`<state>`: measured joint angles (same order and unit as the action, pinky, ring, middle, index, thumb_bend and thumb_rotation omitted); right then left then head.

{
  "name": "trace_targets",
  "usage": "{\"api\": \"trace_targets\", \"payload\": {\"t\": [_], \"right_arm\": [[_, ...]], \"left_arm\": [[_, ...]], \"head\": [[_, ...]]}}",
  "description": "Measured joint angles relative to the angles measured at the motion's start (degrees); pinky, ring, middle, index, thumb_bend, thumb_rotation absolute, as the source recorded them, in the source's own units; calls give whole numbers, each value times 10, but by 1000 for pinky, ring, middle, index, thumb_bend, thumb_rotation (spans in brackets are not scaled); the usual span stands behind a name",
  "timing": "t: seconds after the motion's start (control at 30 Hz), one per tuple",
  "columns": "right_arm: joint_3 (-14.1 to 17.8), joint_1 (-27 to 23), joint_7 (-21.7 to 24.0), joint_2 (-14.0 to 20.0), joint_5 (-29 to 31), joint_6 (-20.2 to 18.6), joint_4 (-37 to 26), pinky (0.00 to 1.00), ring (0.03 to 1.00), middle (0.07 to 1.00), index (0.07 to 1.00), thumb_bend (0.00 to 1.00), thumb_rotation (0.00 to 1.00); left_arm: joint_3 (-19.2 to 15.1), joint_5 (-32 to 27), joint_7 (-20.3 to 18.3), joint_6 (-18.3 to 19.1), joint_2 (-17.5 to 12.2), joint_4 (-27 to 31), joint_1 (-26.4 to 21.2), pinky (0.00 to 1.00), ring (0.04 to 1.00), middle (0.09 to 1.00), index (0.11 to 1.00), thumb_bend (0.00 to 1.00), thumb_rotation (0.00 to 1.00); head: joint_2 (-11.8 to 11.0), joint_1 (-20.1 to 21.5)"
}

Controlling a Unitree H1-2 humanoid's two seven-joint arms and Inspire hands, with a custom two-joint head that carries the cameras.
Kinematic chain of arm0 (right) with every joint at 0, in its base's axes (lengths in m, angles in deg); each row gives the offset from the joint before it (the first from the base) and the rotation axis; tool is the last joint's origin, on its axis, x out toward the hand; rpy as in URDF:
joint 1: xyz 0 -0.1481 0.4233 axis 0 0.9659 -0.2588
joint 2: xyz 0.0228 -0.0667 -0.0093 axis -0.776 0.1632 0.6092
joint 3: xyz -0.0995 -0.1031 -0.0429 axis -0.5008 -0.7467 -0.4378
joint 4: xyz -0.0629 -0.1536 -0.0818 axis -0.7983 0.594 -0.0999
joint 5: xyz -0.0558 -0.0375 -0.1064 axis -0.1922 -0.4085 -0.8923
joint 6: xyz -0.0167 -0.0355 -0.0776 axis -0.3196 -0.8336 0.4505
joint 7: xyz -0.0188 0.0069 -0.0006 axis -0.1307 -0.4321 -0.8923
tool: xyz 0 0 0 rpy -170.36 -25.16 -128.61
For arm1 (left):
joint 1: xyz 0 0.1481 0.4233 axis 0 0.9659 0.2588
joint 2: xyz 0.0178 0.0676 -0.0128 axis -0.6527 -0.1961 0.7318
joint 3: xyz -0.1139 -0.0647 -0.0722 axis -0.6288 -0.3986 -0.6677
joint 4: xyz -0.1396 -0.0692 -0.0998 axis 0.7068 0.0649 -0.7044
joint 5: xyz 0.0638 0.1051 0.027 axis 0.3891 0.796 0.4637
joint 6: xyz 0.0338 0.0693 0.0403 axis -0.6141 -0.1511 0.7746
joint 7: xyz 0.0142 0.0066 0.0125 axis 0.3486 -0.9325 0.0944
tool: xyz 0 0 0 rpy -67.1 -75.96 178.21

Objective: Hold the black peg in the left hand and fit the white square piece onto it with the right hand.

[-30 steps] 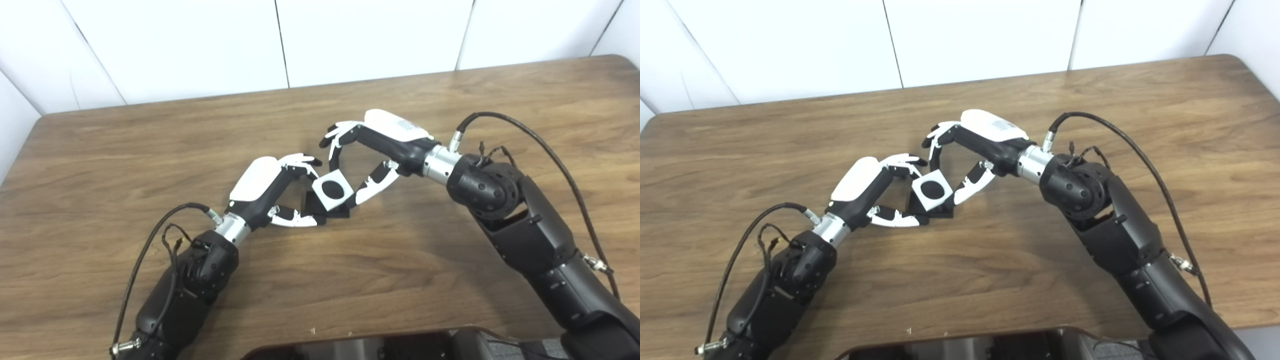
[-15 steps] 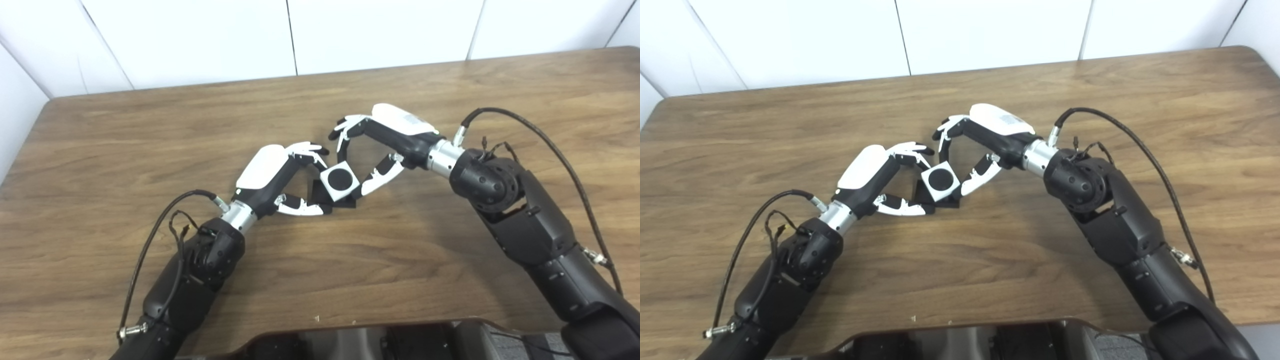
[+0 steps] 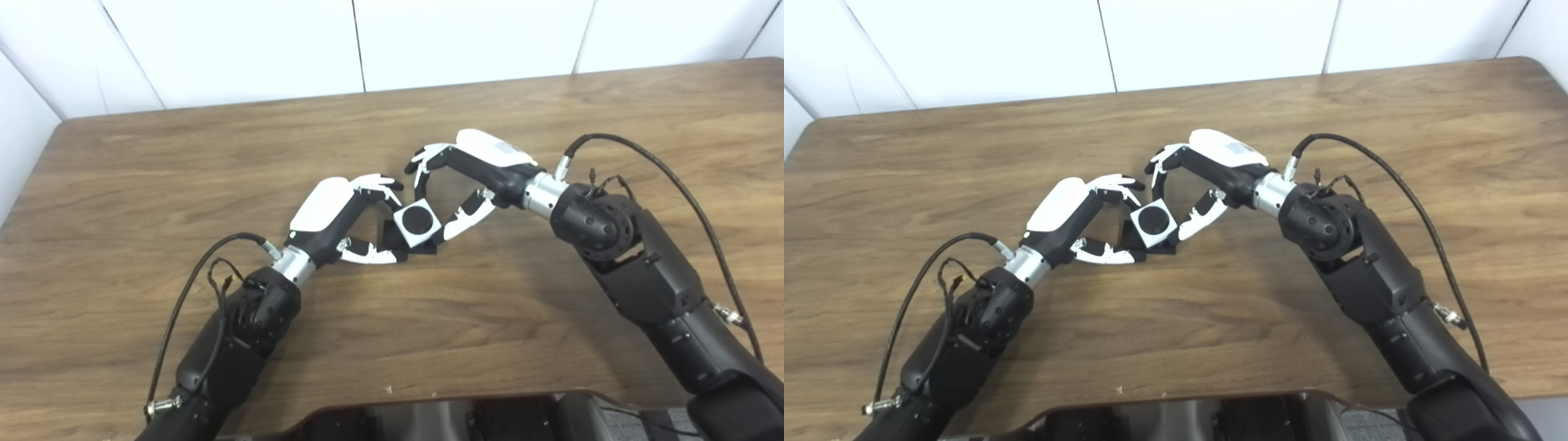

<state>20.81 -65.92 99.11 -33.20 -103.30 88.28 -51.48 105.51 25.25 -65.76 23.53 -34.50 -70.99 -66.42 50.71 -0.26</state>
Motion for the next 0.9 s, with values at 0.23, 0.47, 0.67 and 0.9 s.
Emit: {"api": "trace_targets", "payload": {"t": [0.23,0.47,0.67,0.9], "right_arm": [[-49,-22,63,25,-55,-38,-6,907,953,919,834,942,416],[-103,-51,154,52,-99,-105,-37,854,962,979,999,1000,414],[-122,-59,169,62,-115,-125,-51,914,987,989,997,986,390],[-101,-27,138,93,-95,-101,-66,883,954,963,948,930,361]], "left_arm": [[1,0,-1,2,0,2,0,771,876,821,486,521,78],[1,0,-2,6,0,2,0,766,878,822,485,521,78],[1,0,-2,7,0,1,0,756,872,823,485,522,77],[5,0,-2,8,2,-1,-3,756,871,822,485,522,77]], "head": [[1,2],[1,0],[1,2],[0,3]]}}
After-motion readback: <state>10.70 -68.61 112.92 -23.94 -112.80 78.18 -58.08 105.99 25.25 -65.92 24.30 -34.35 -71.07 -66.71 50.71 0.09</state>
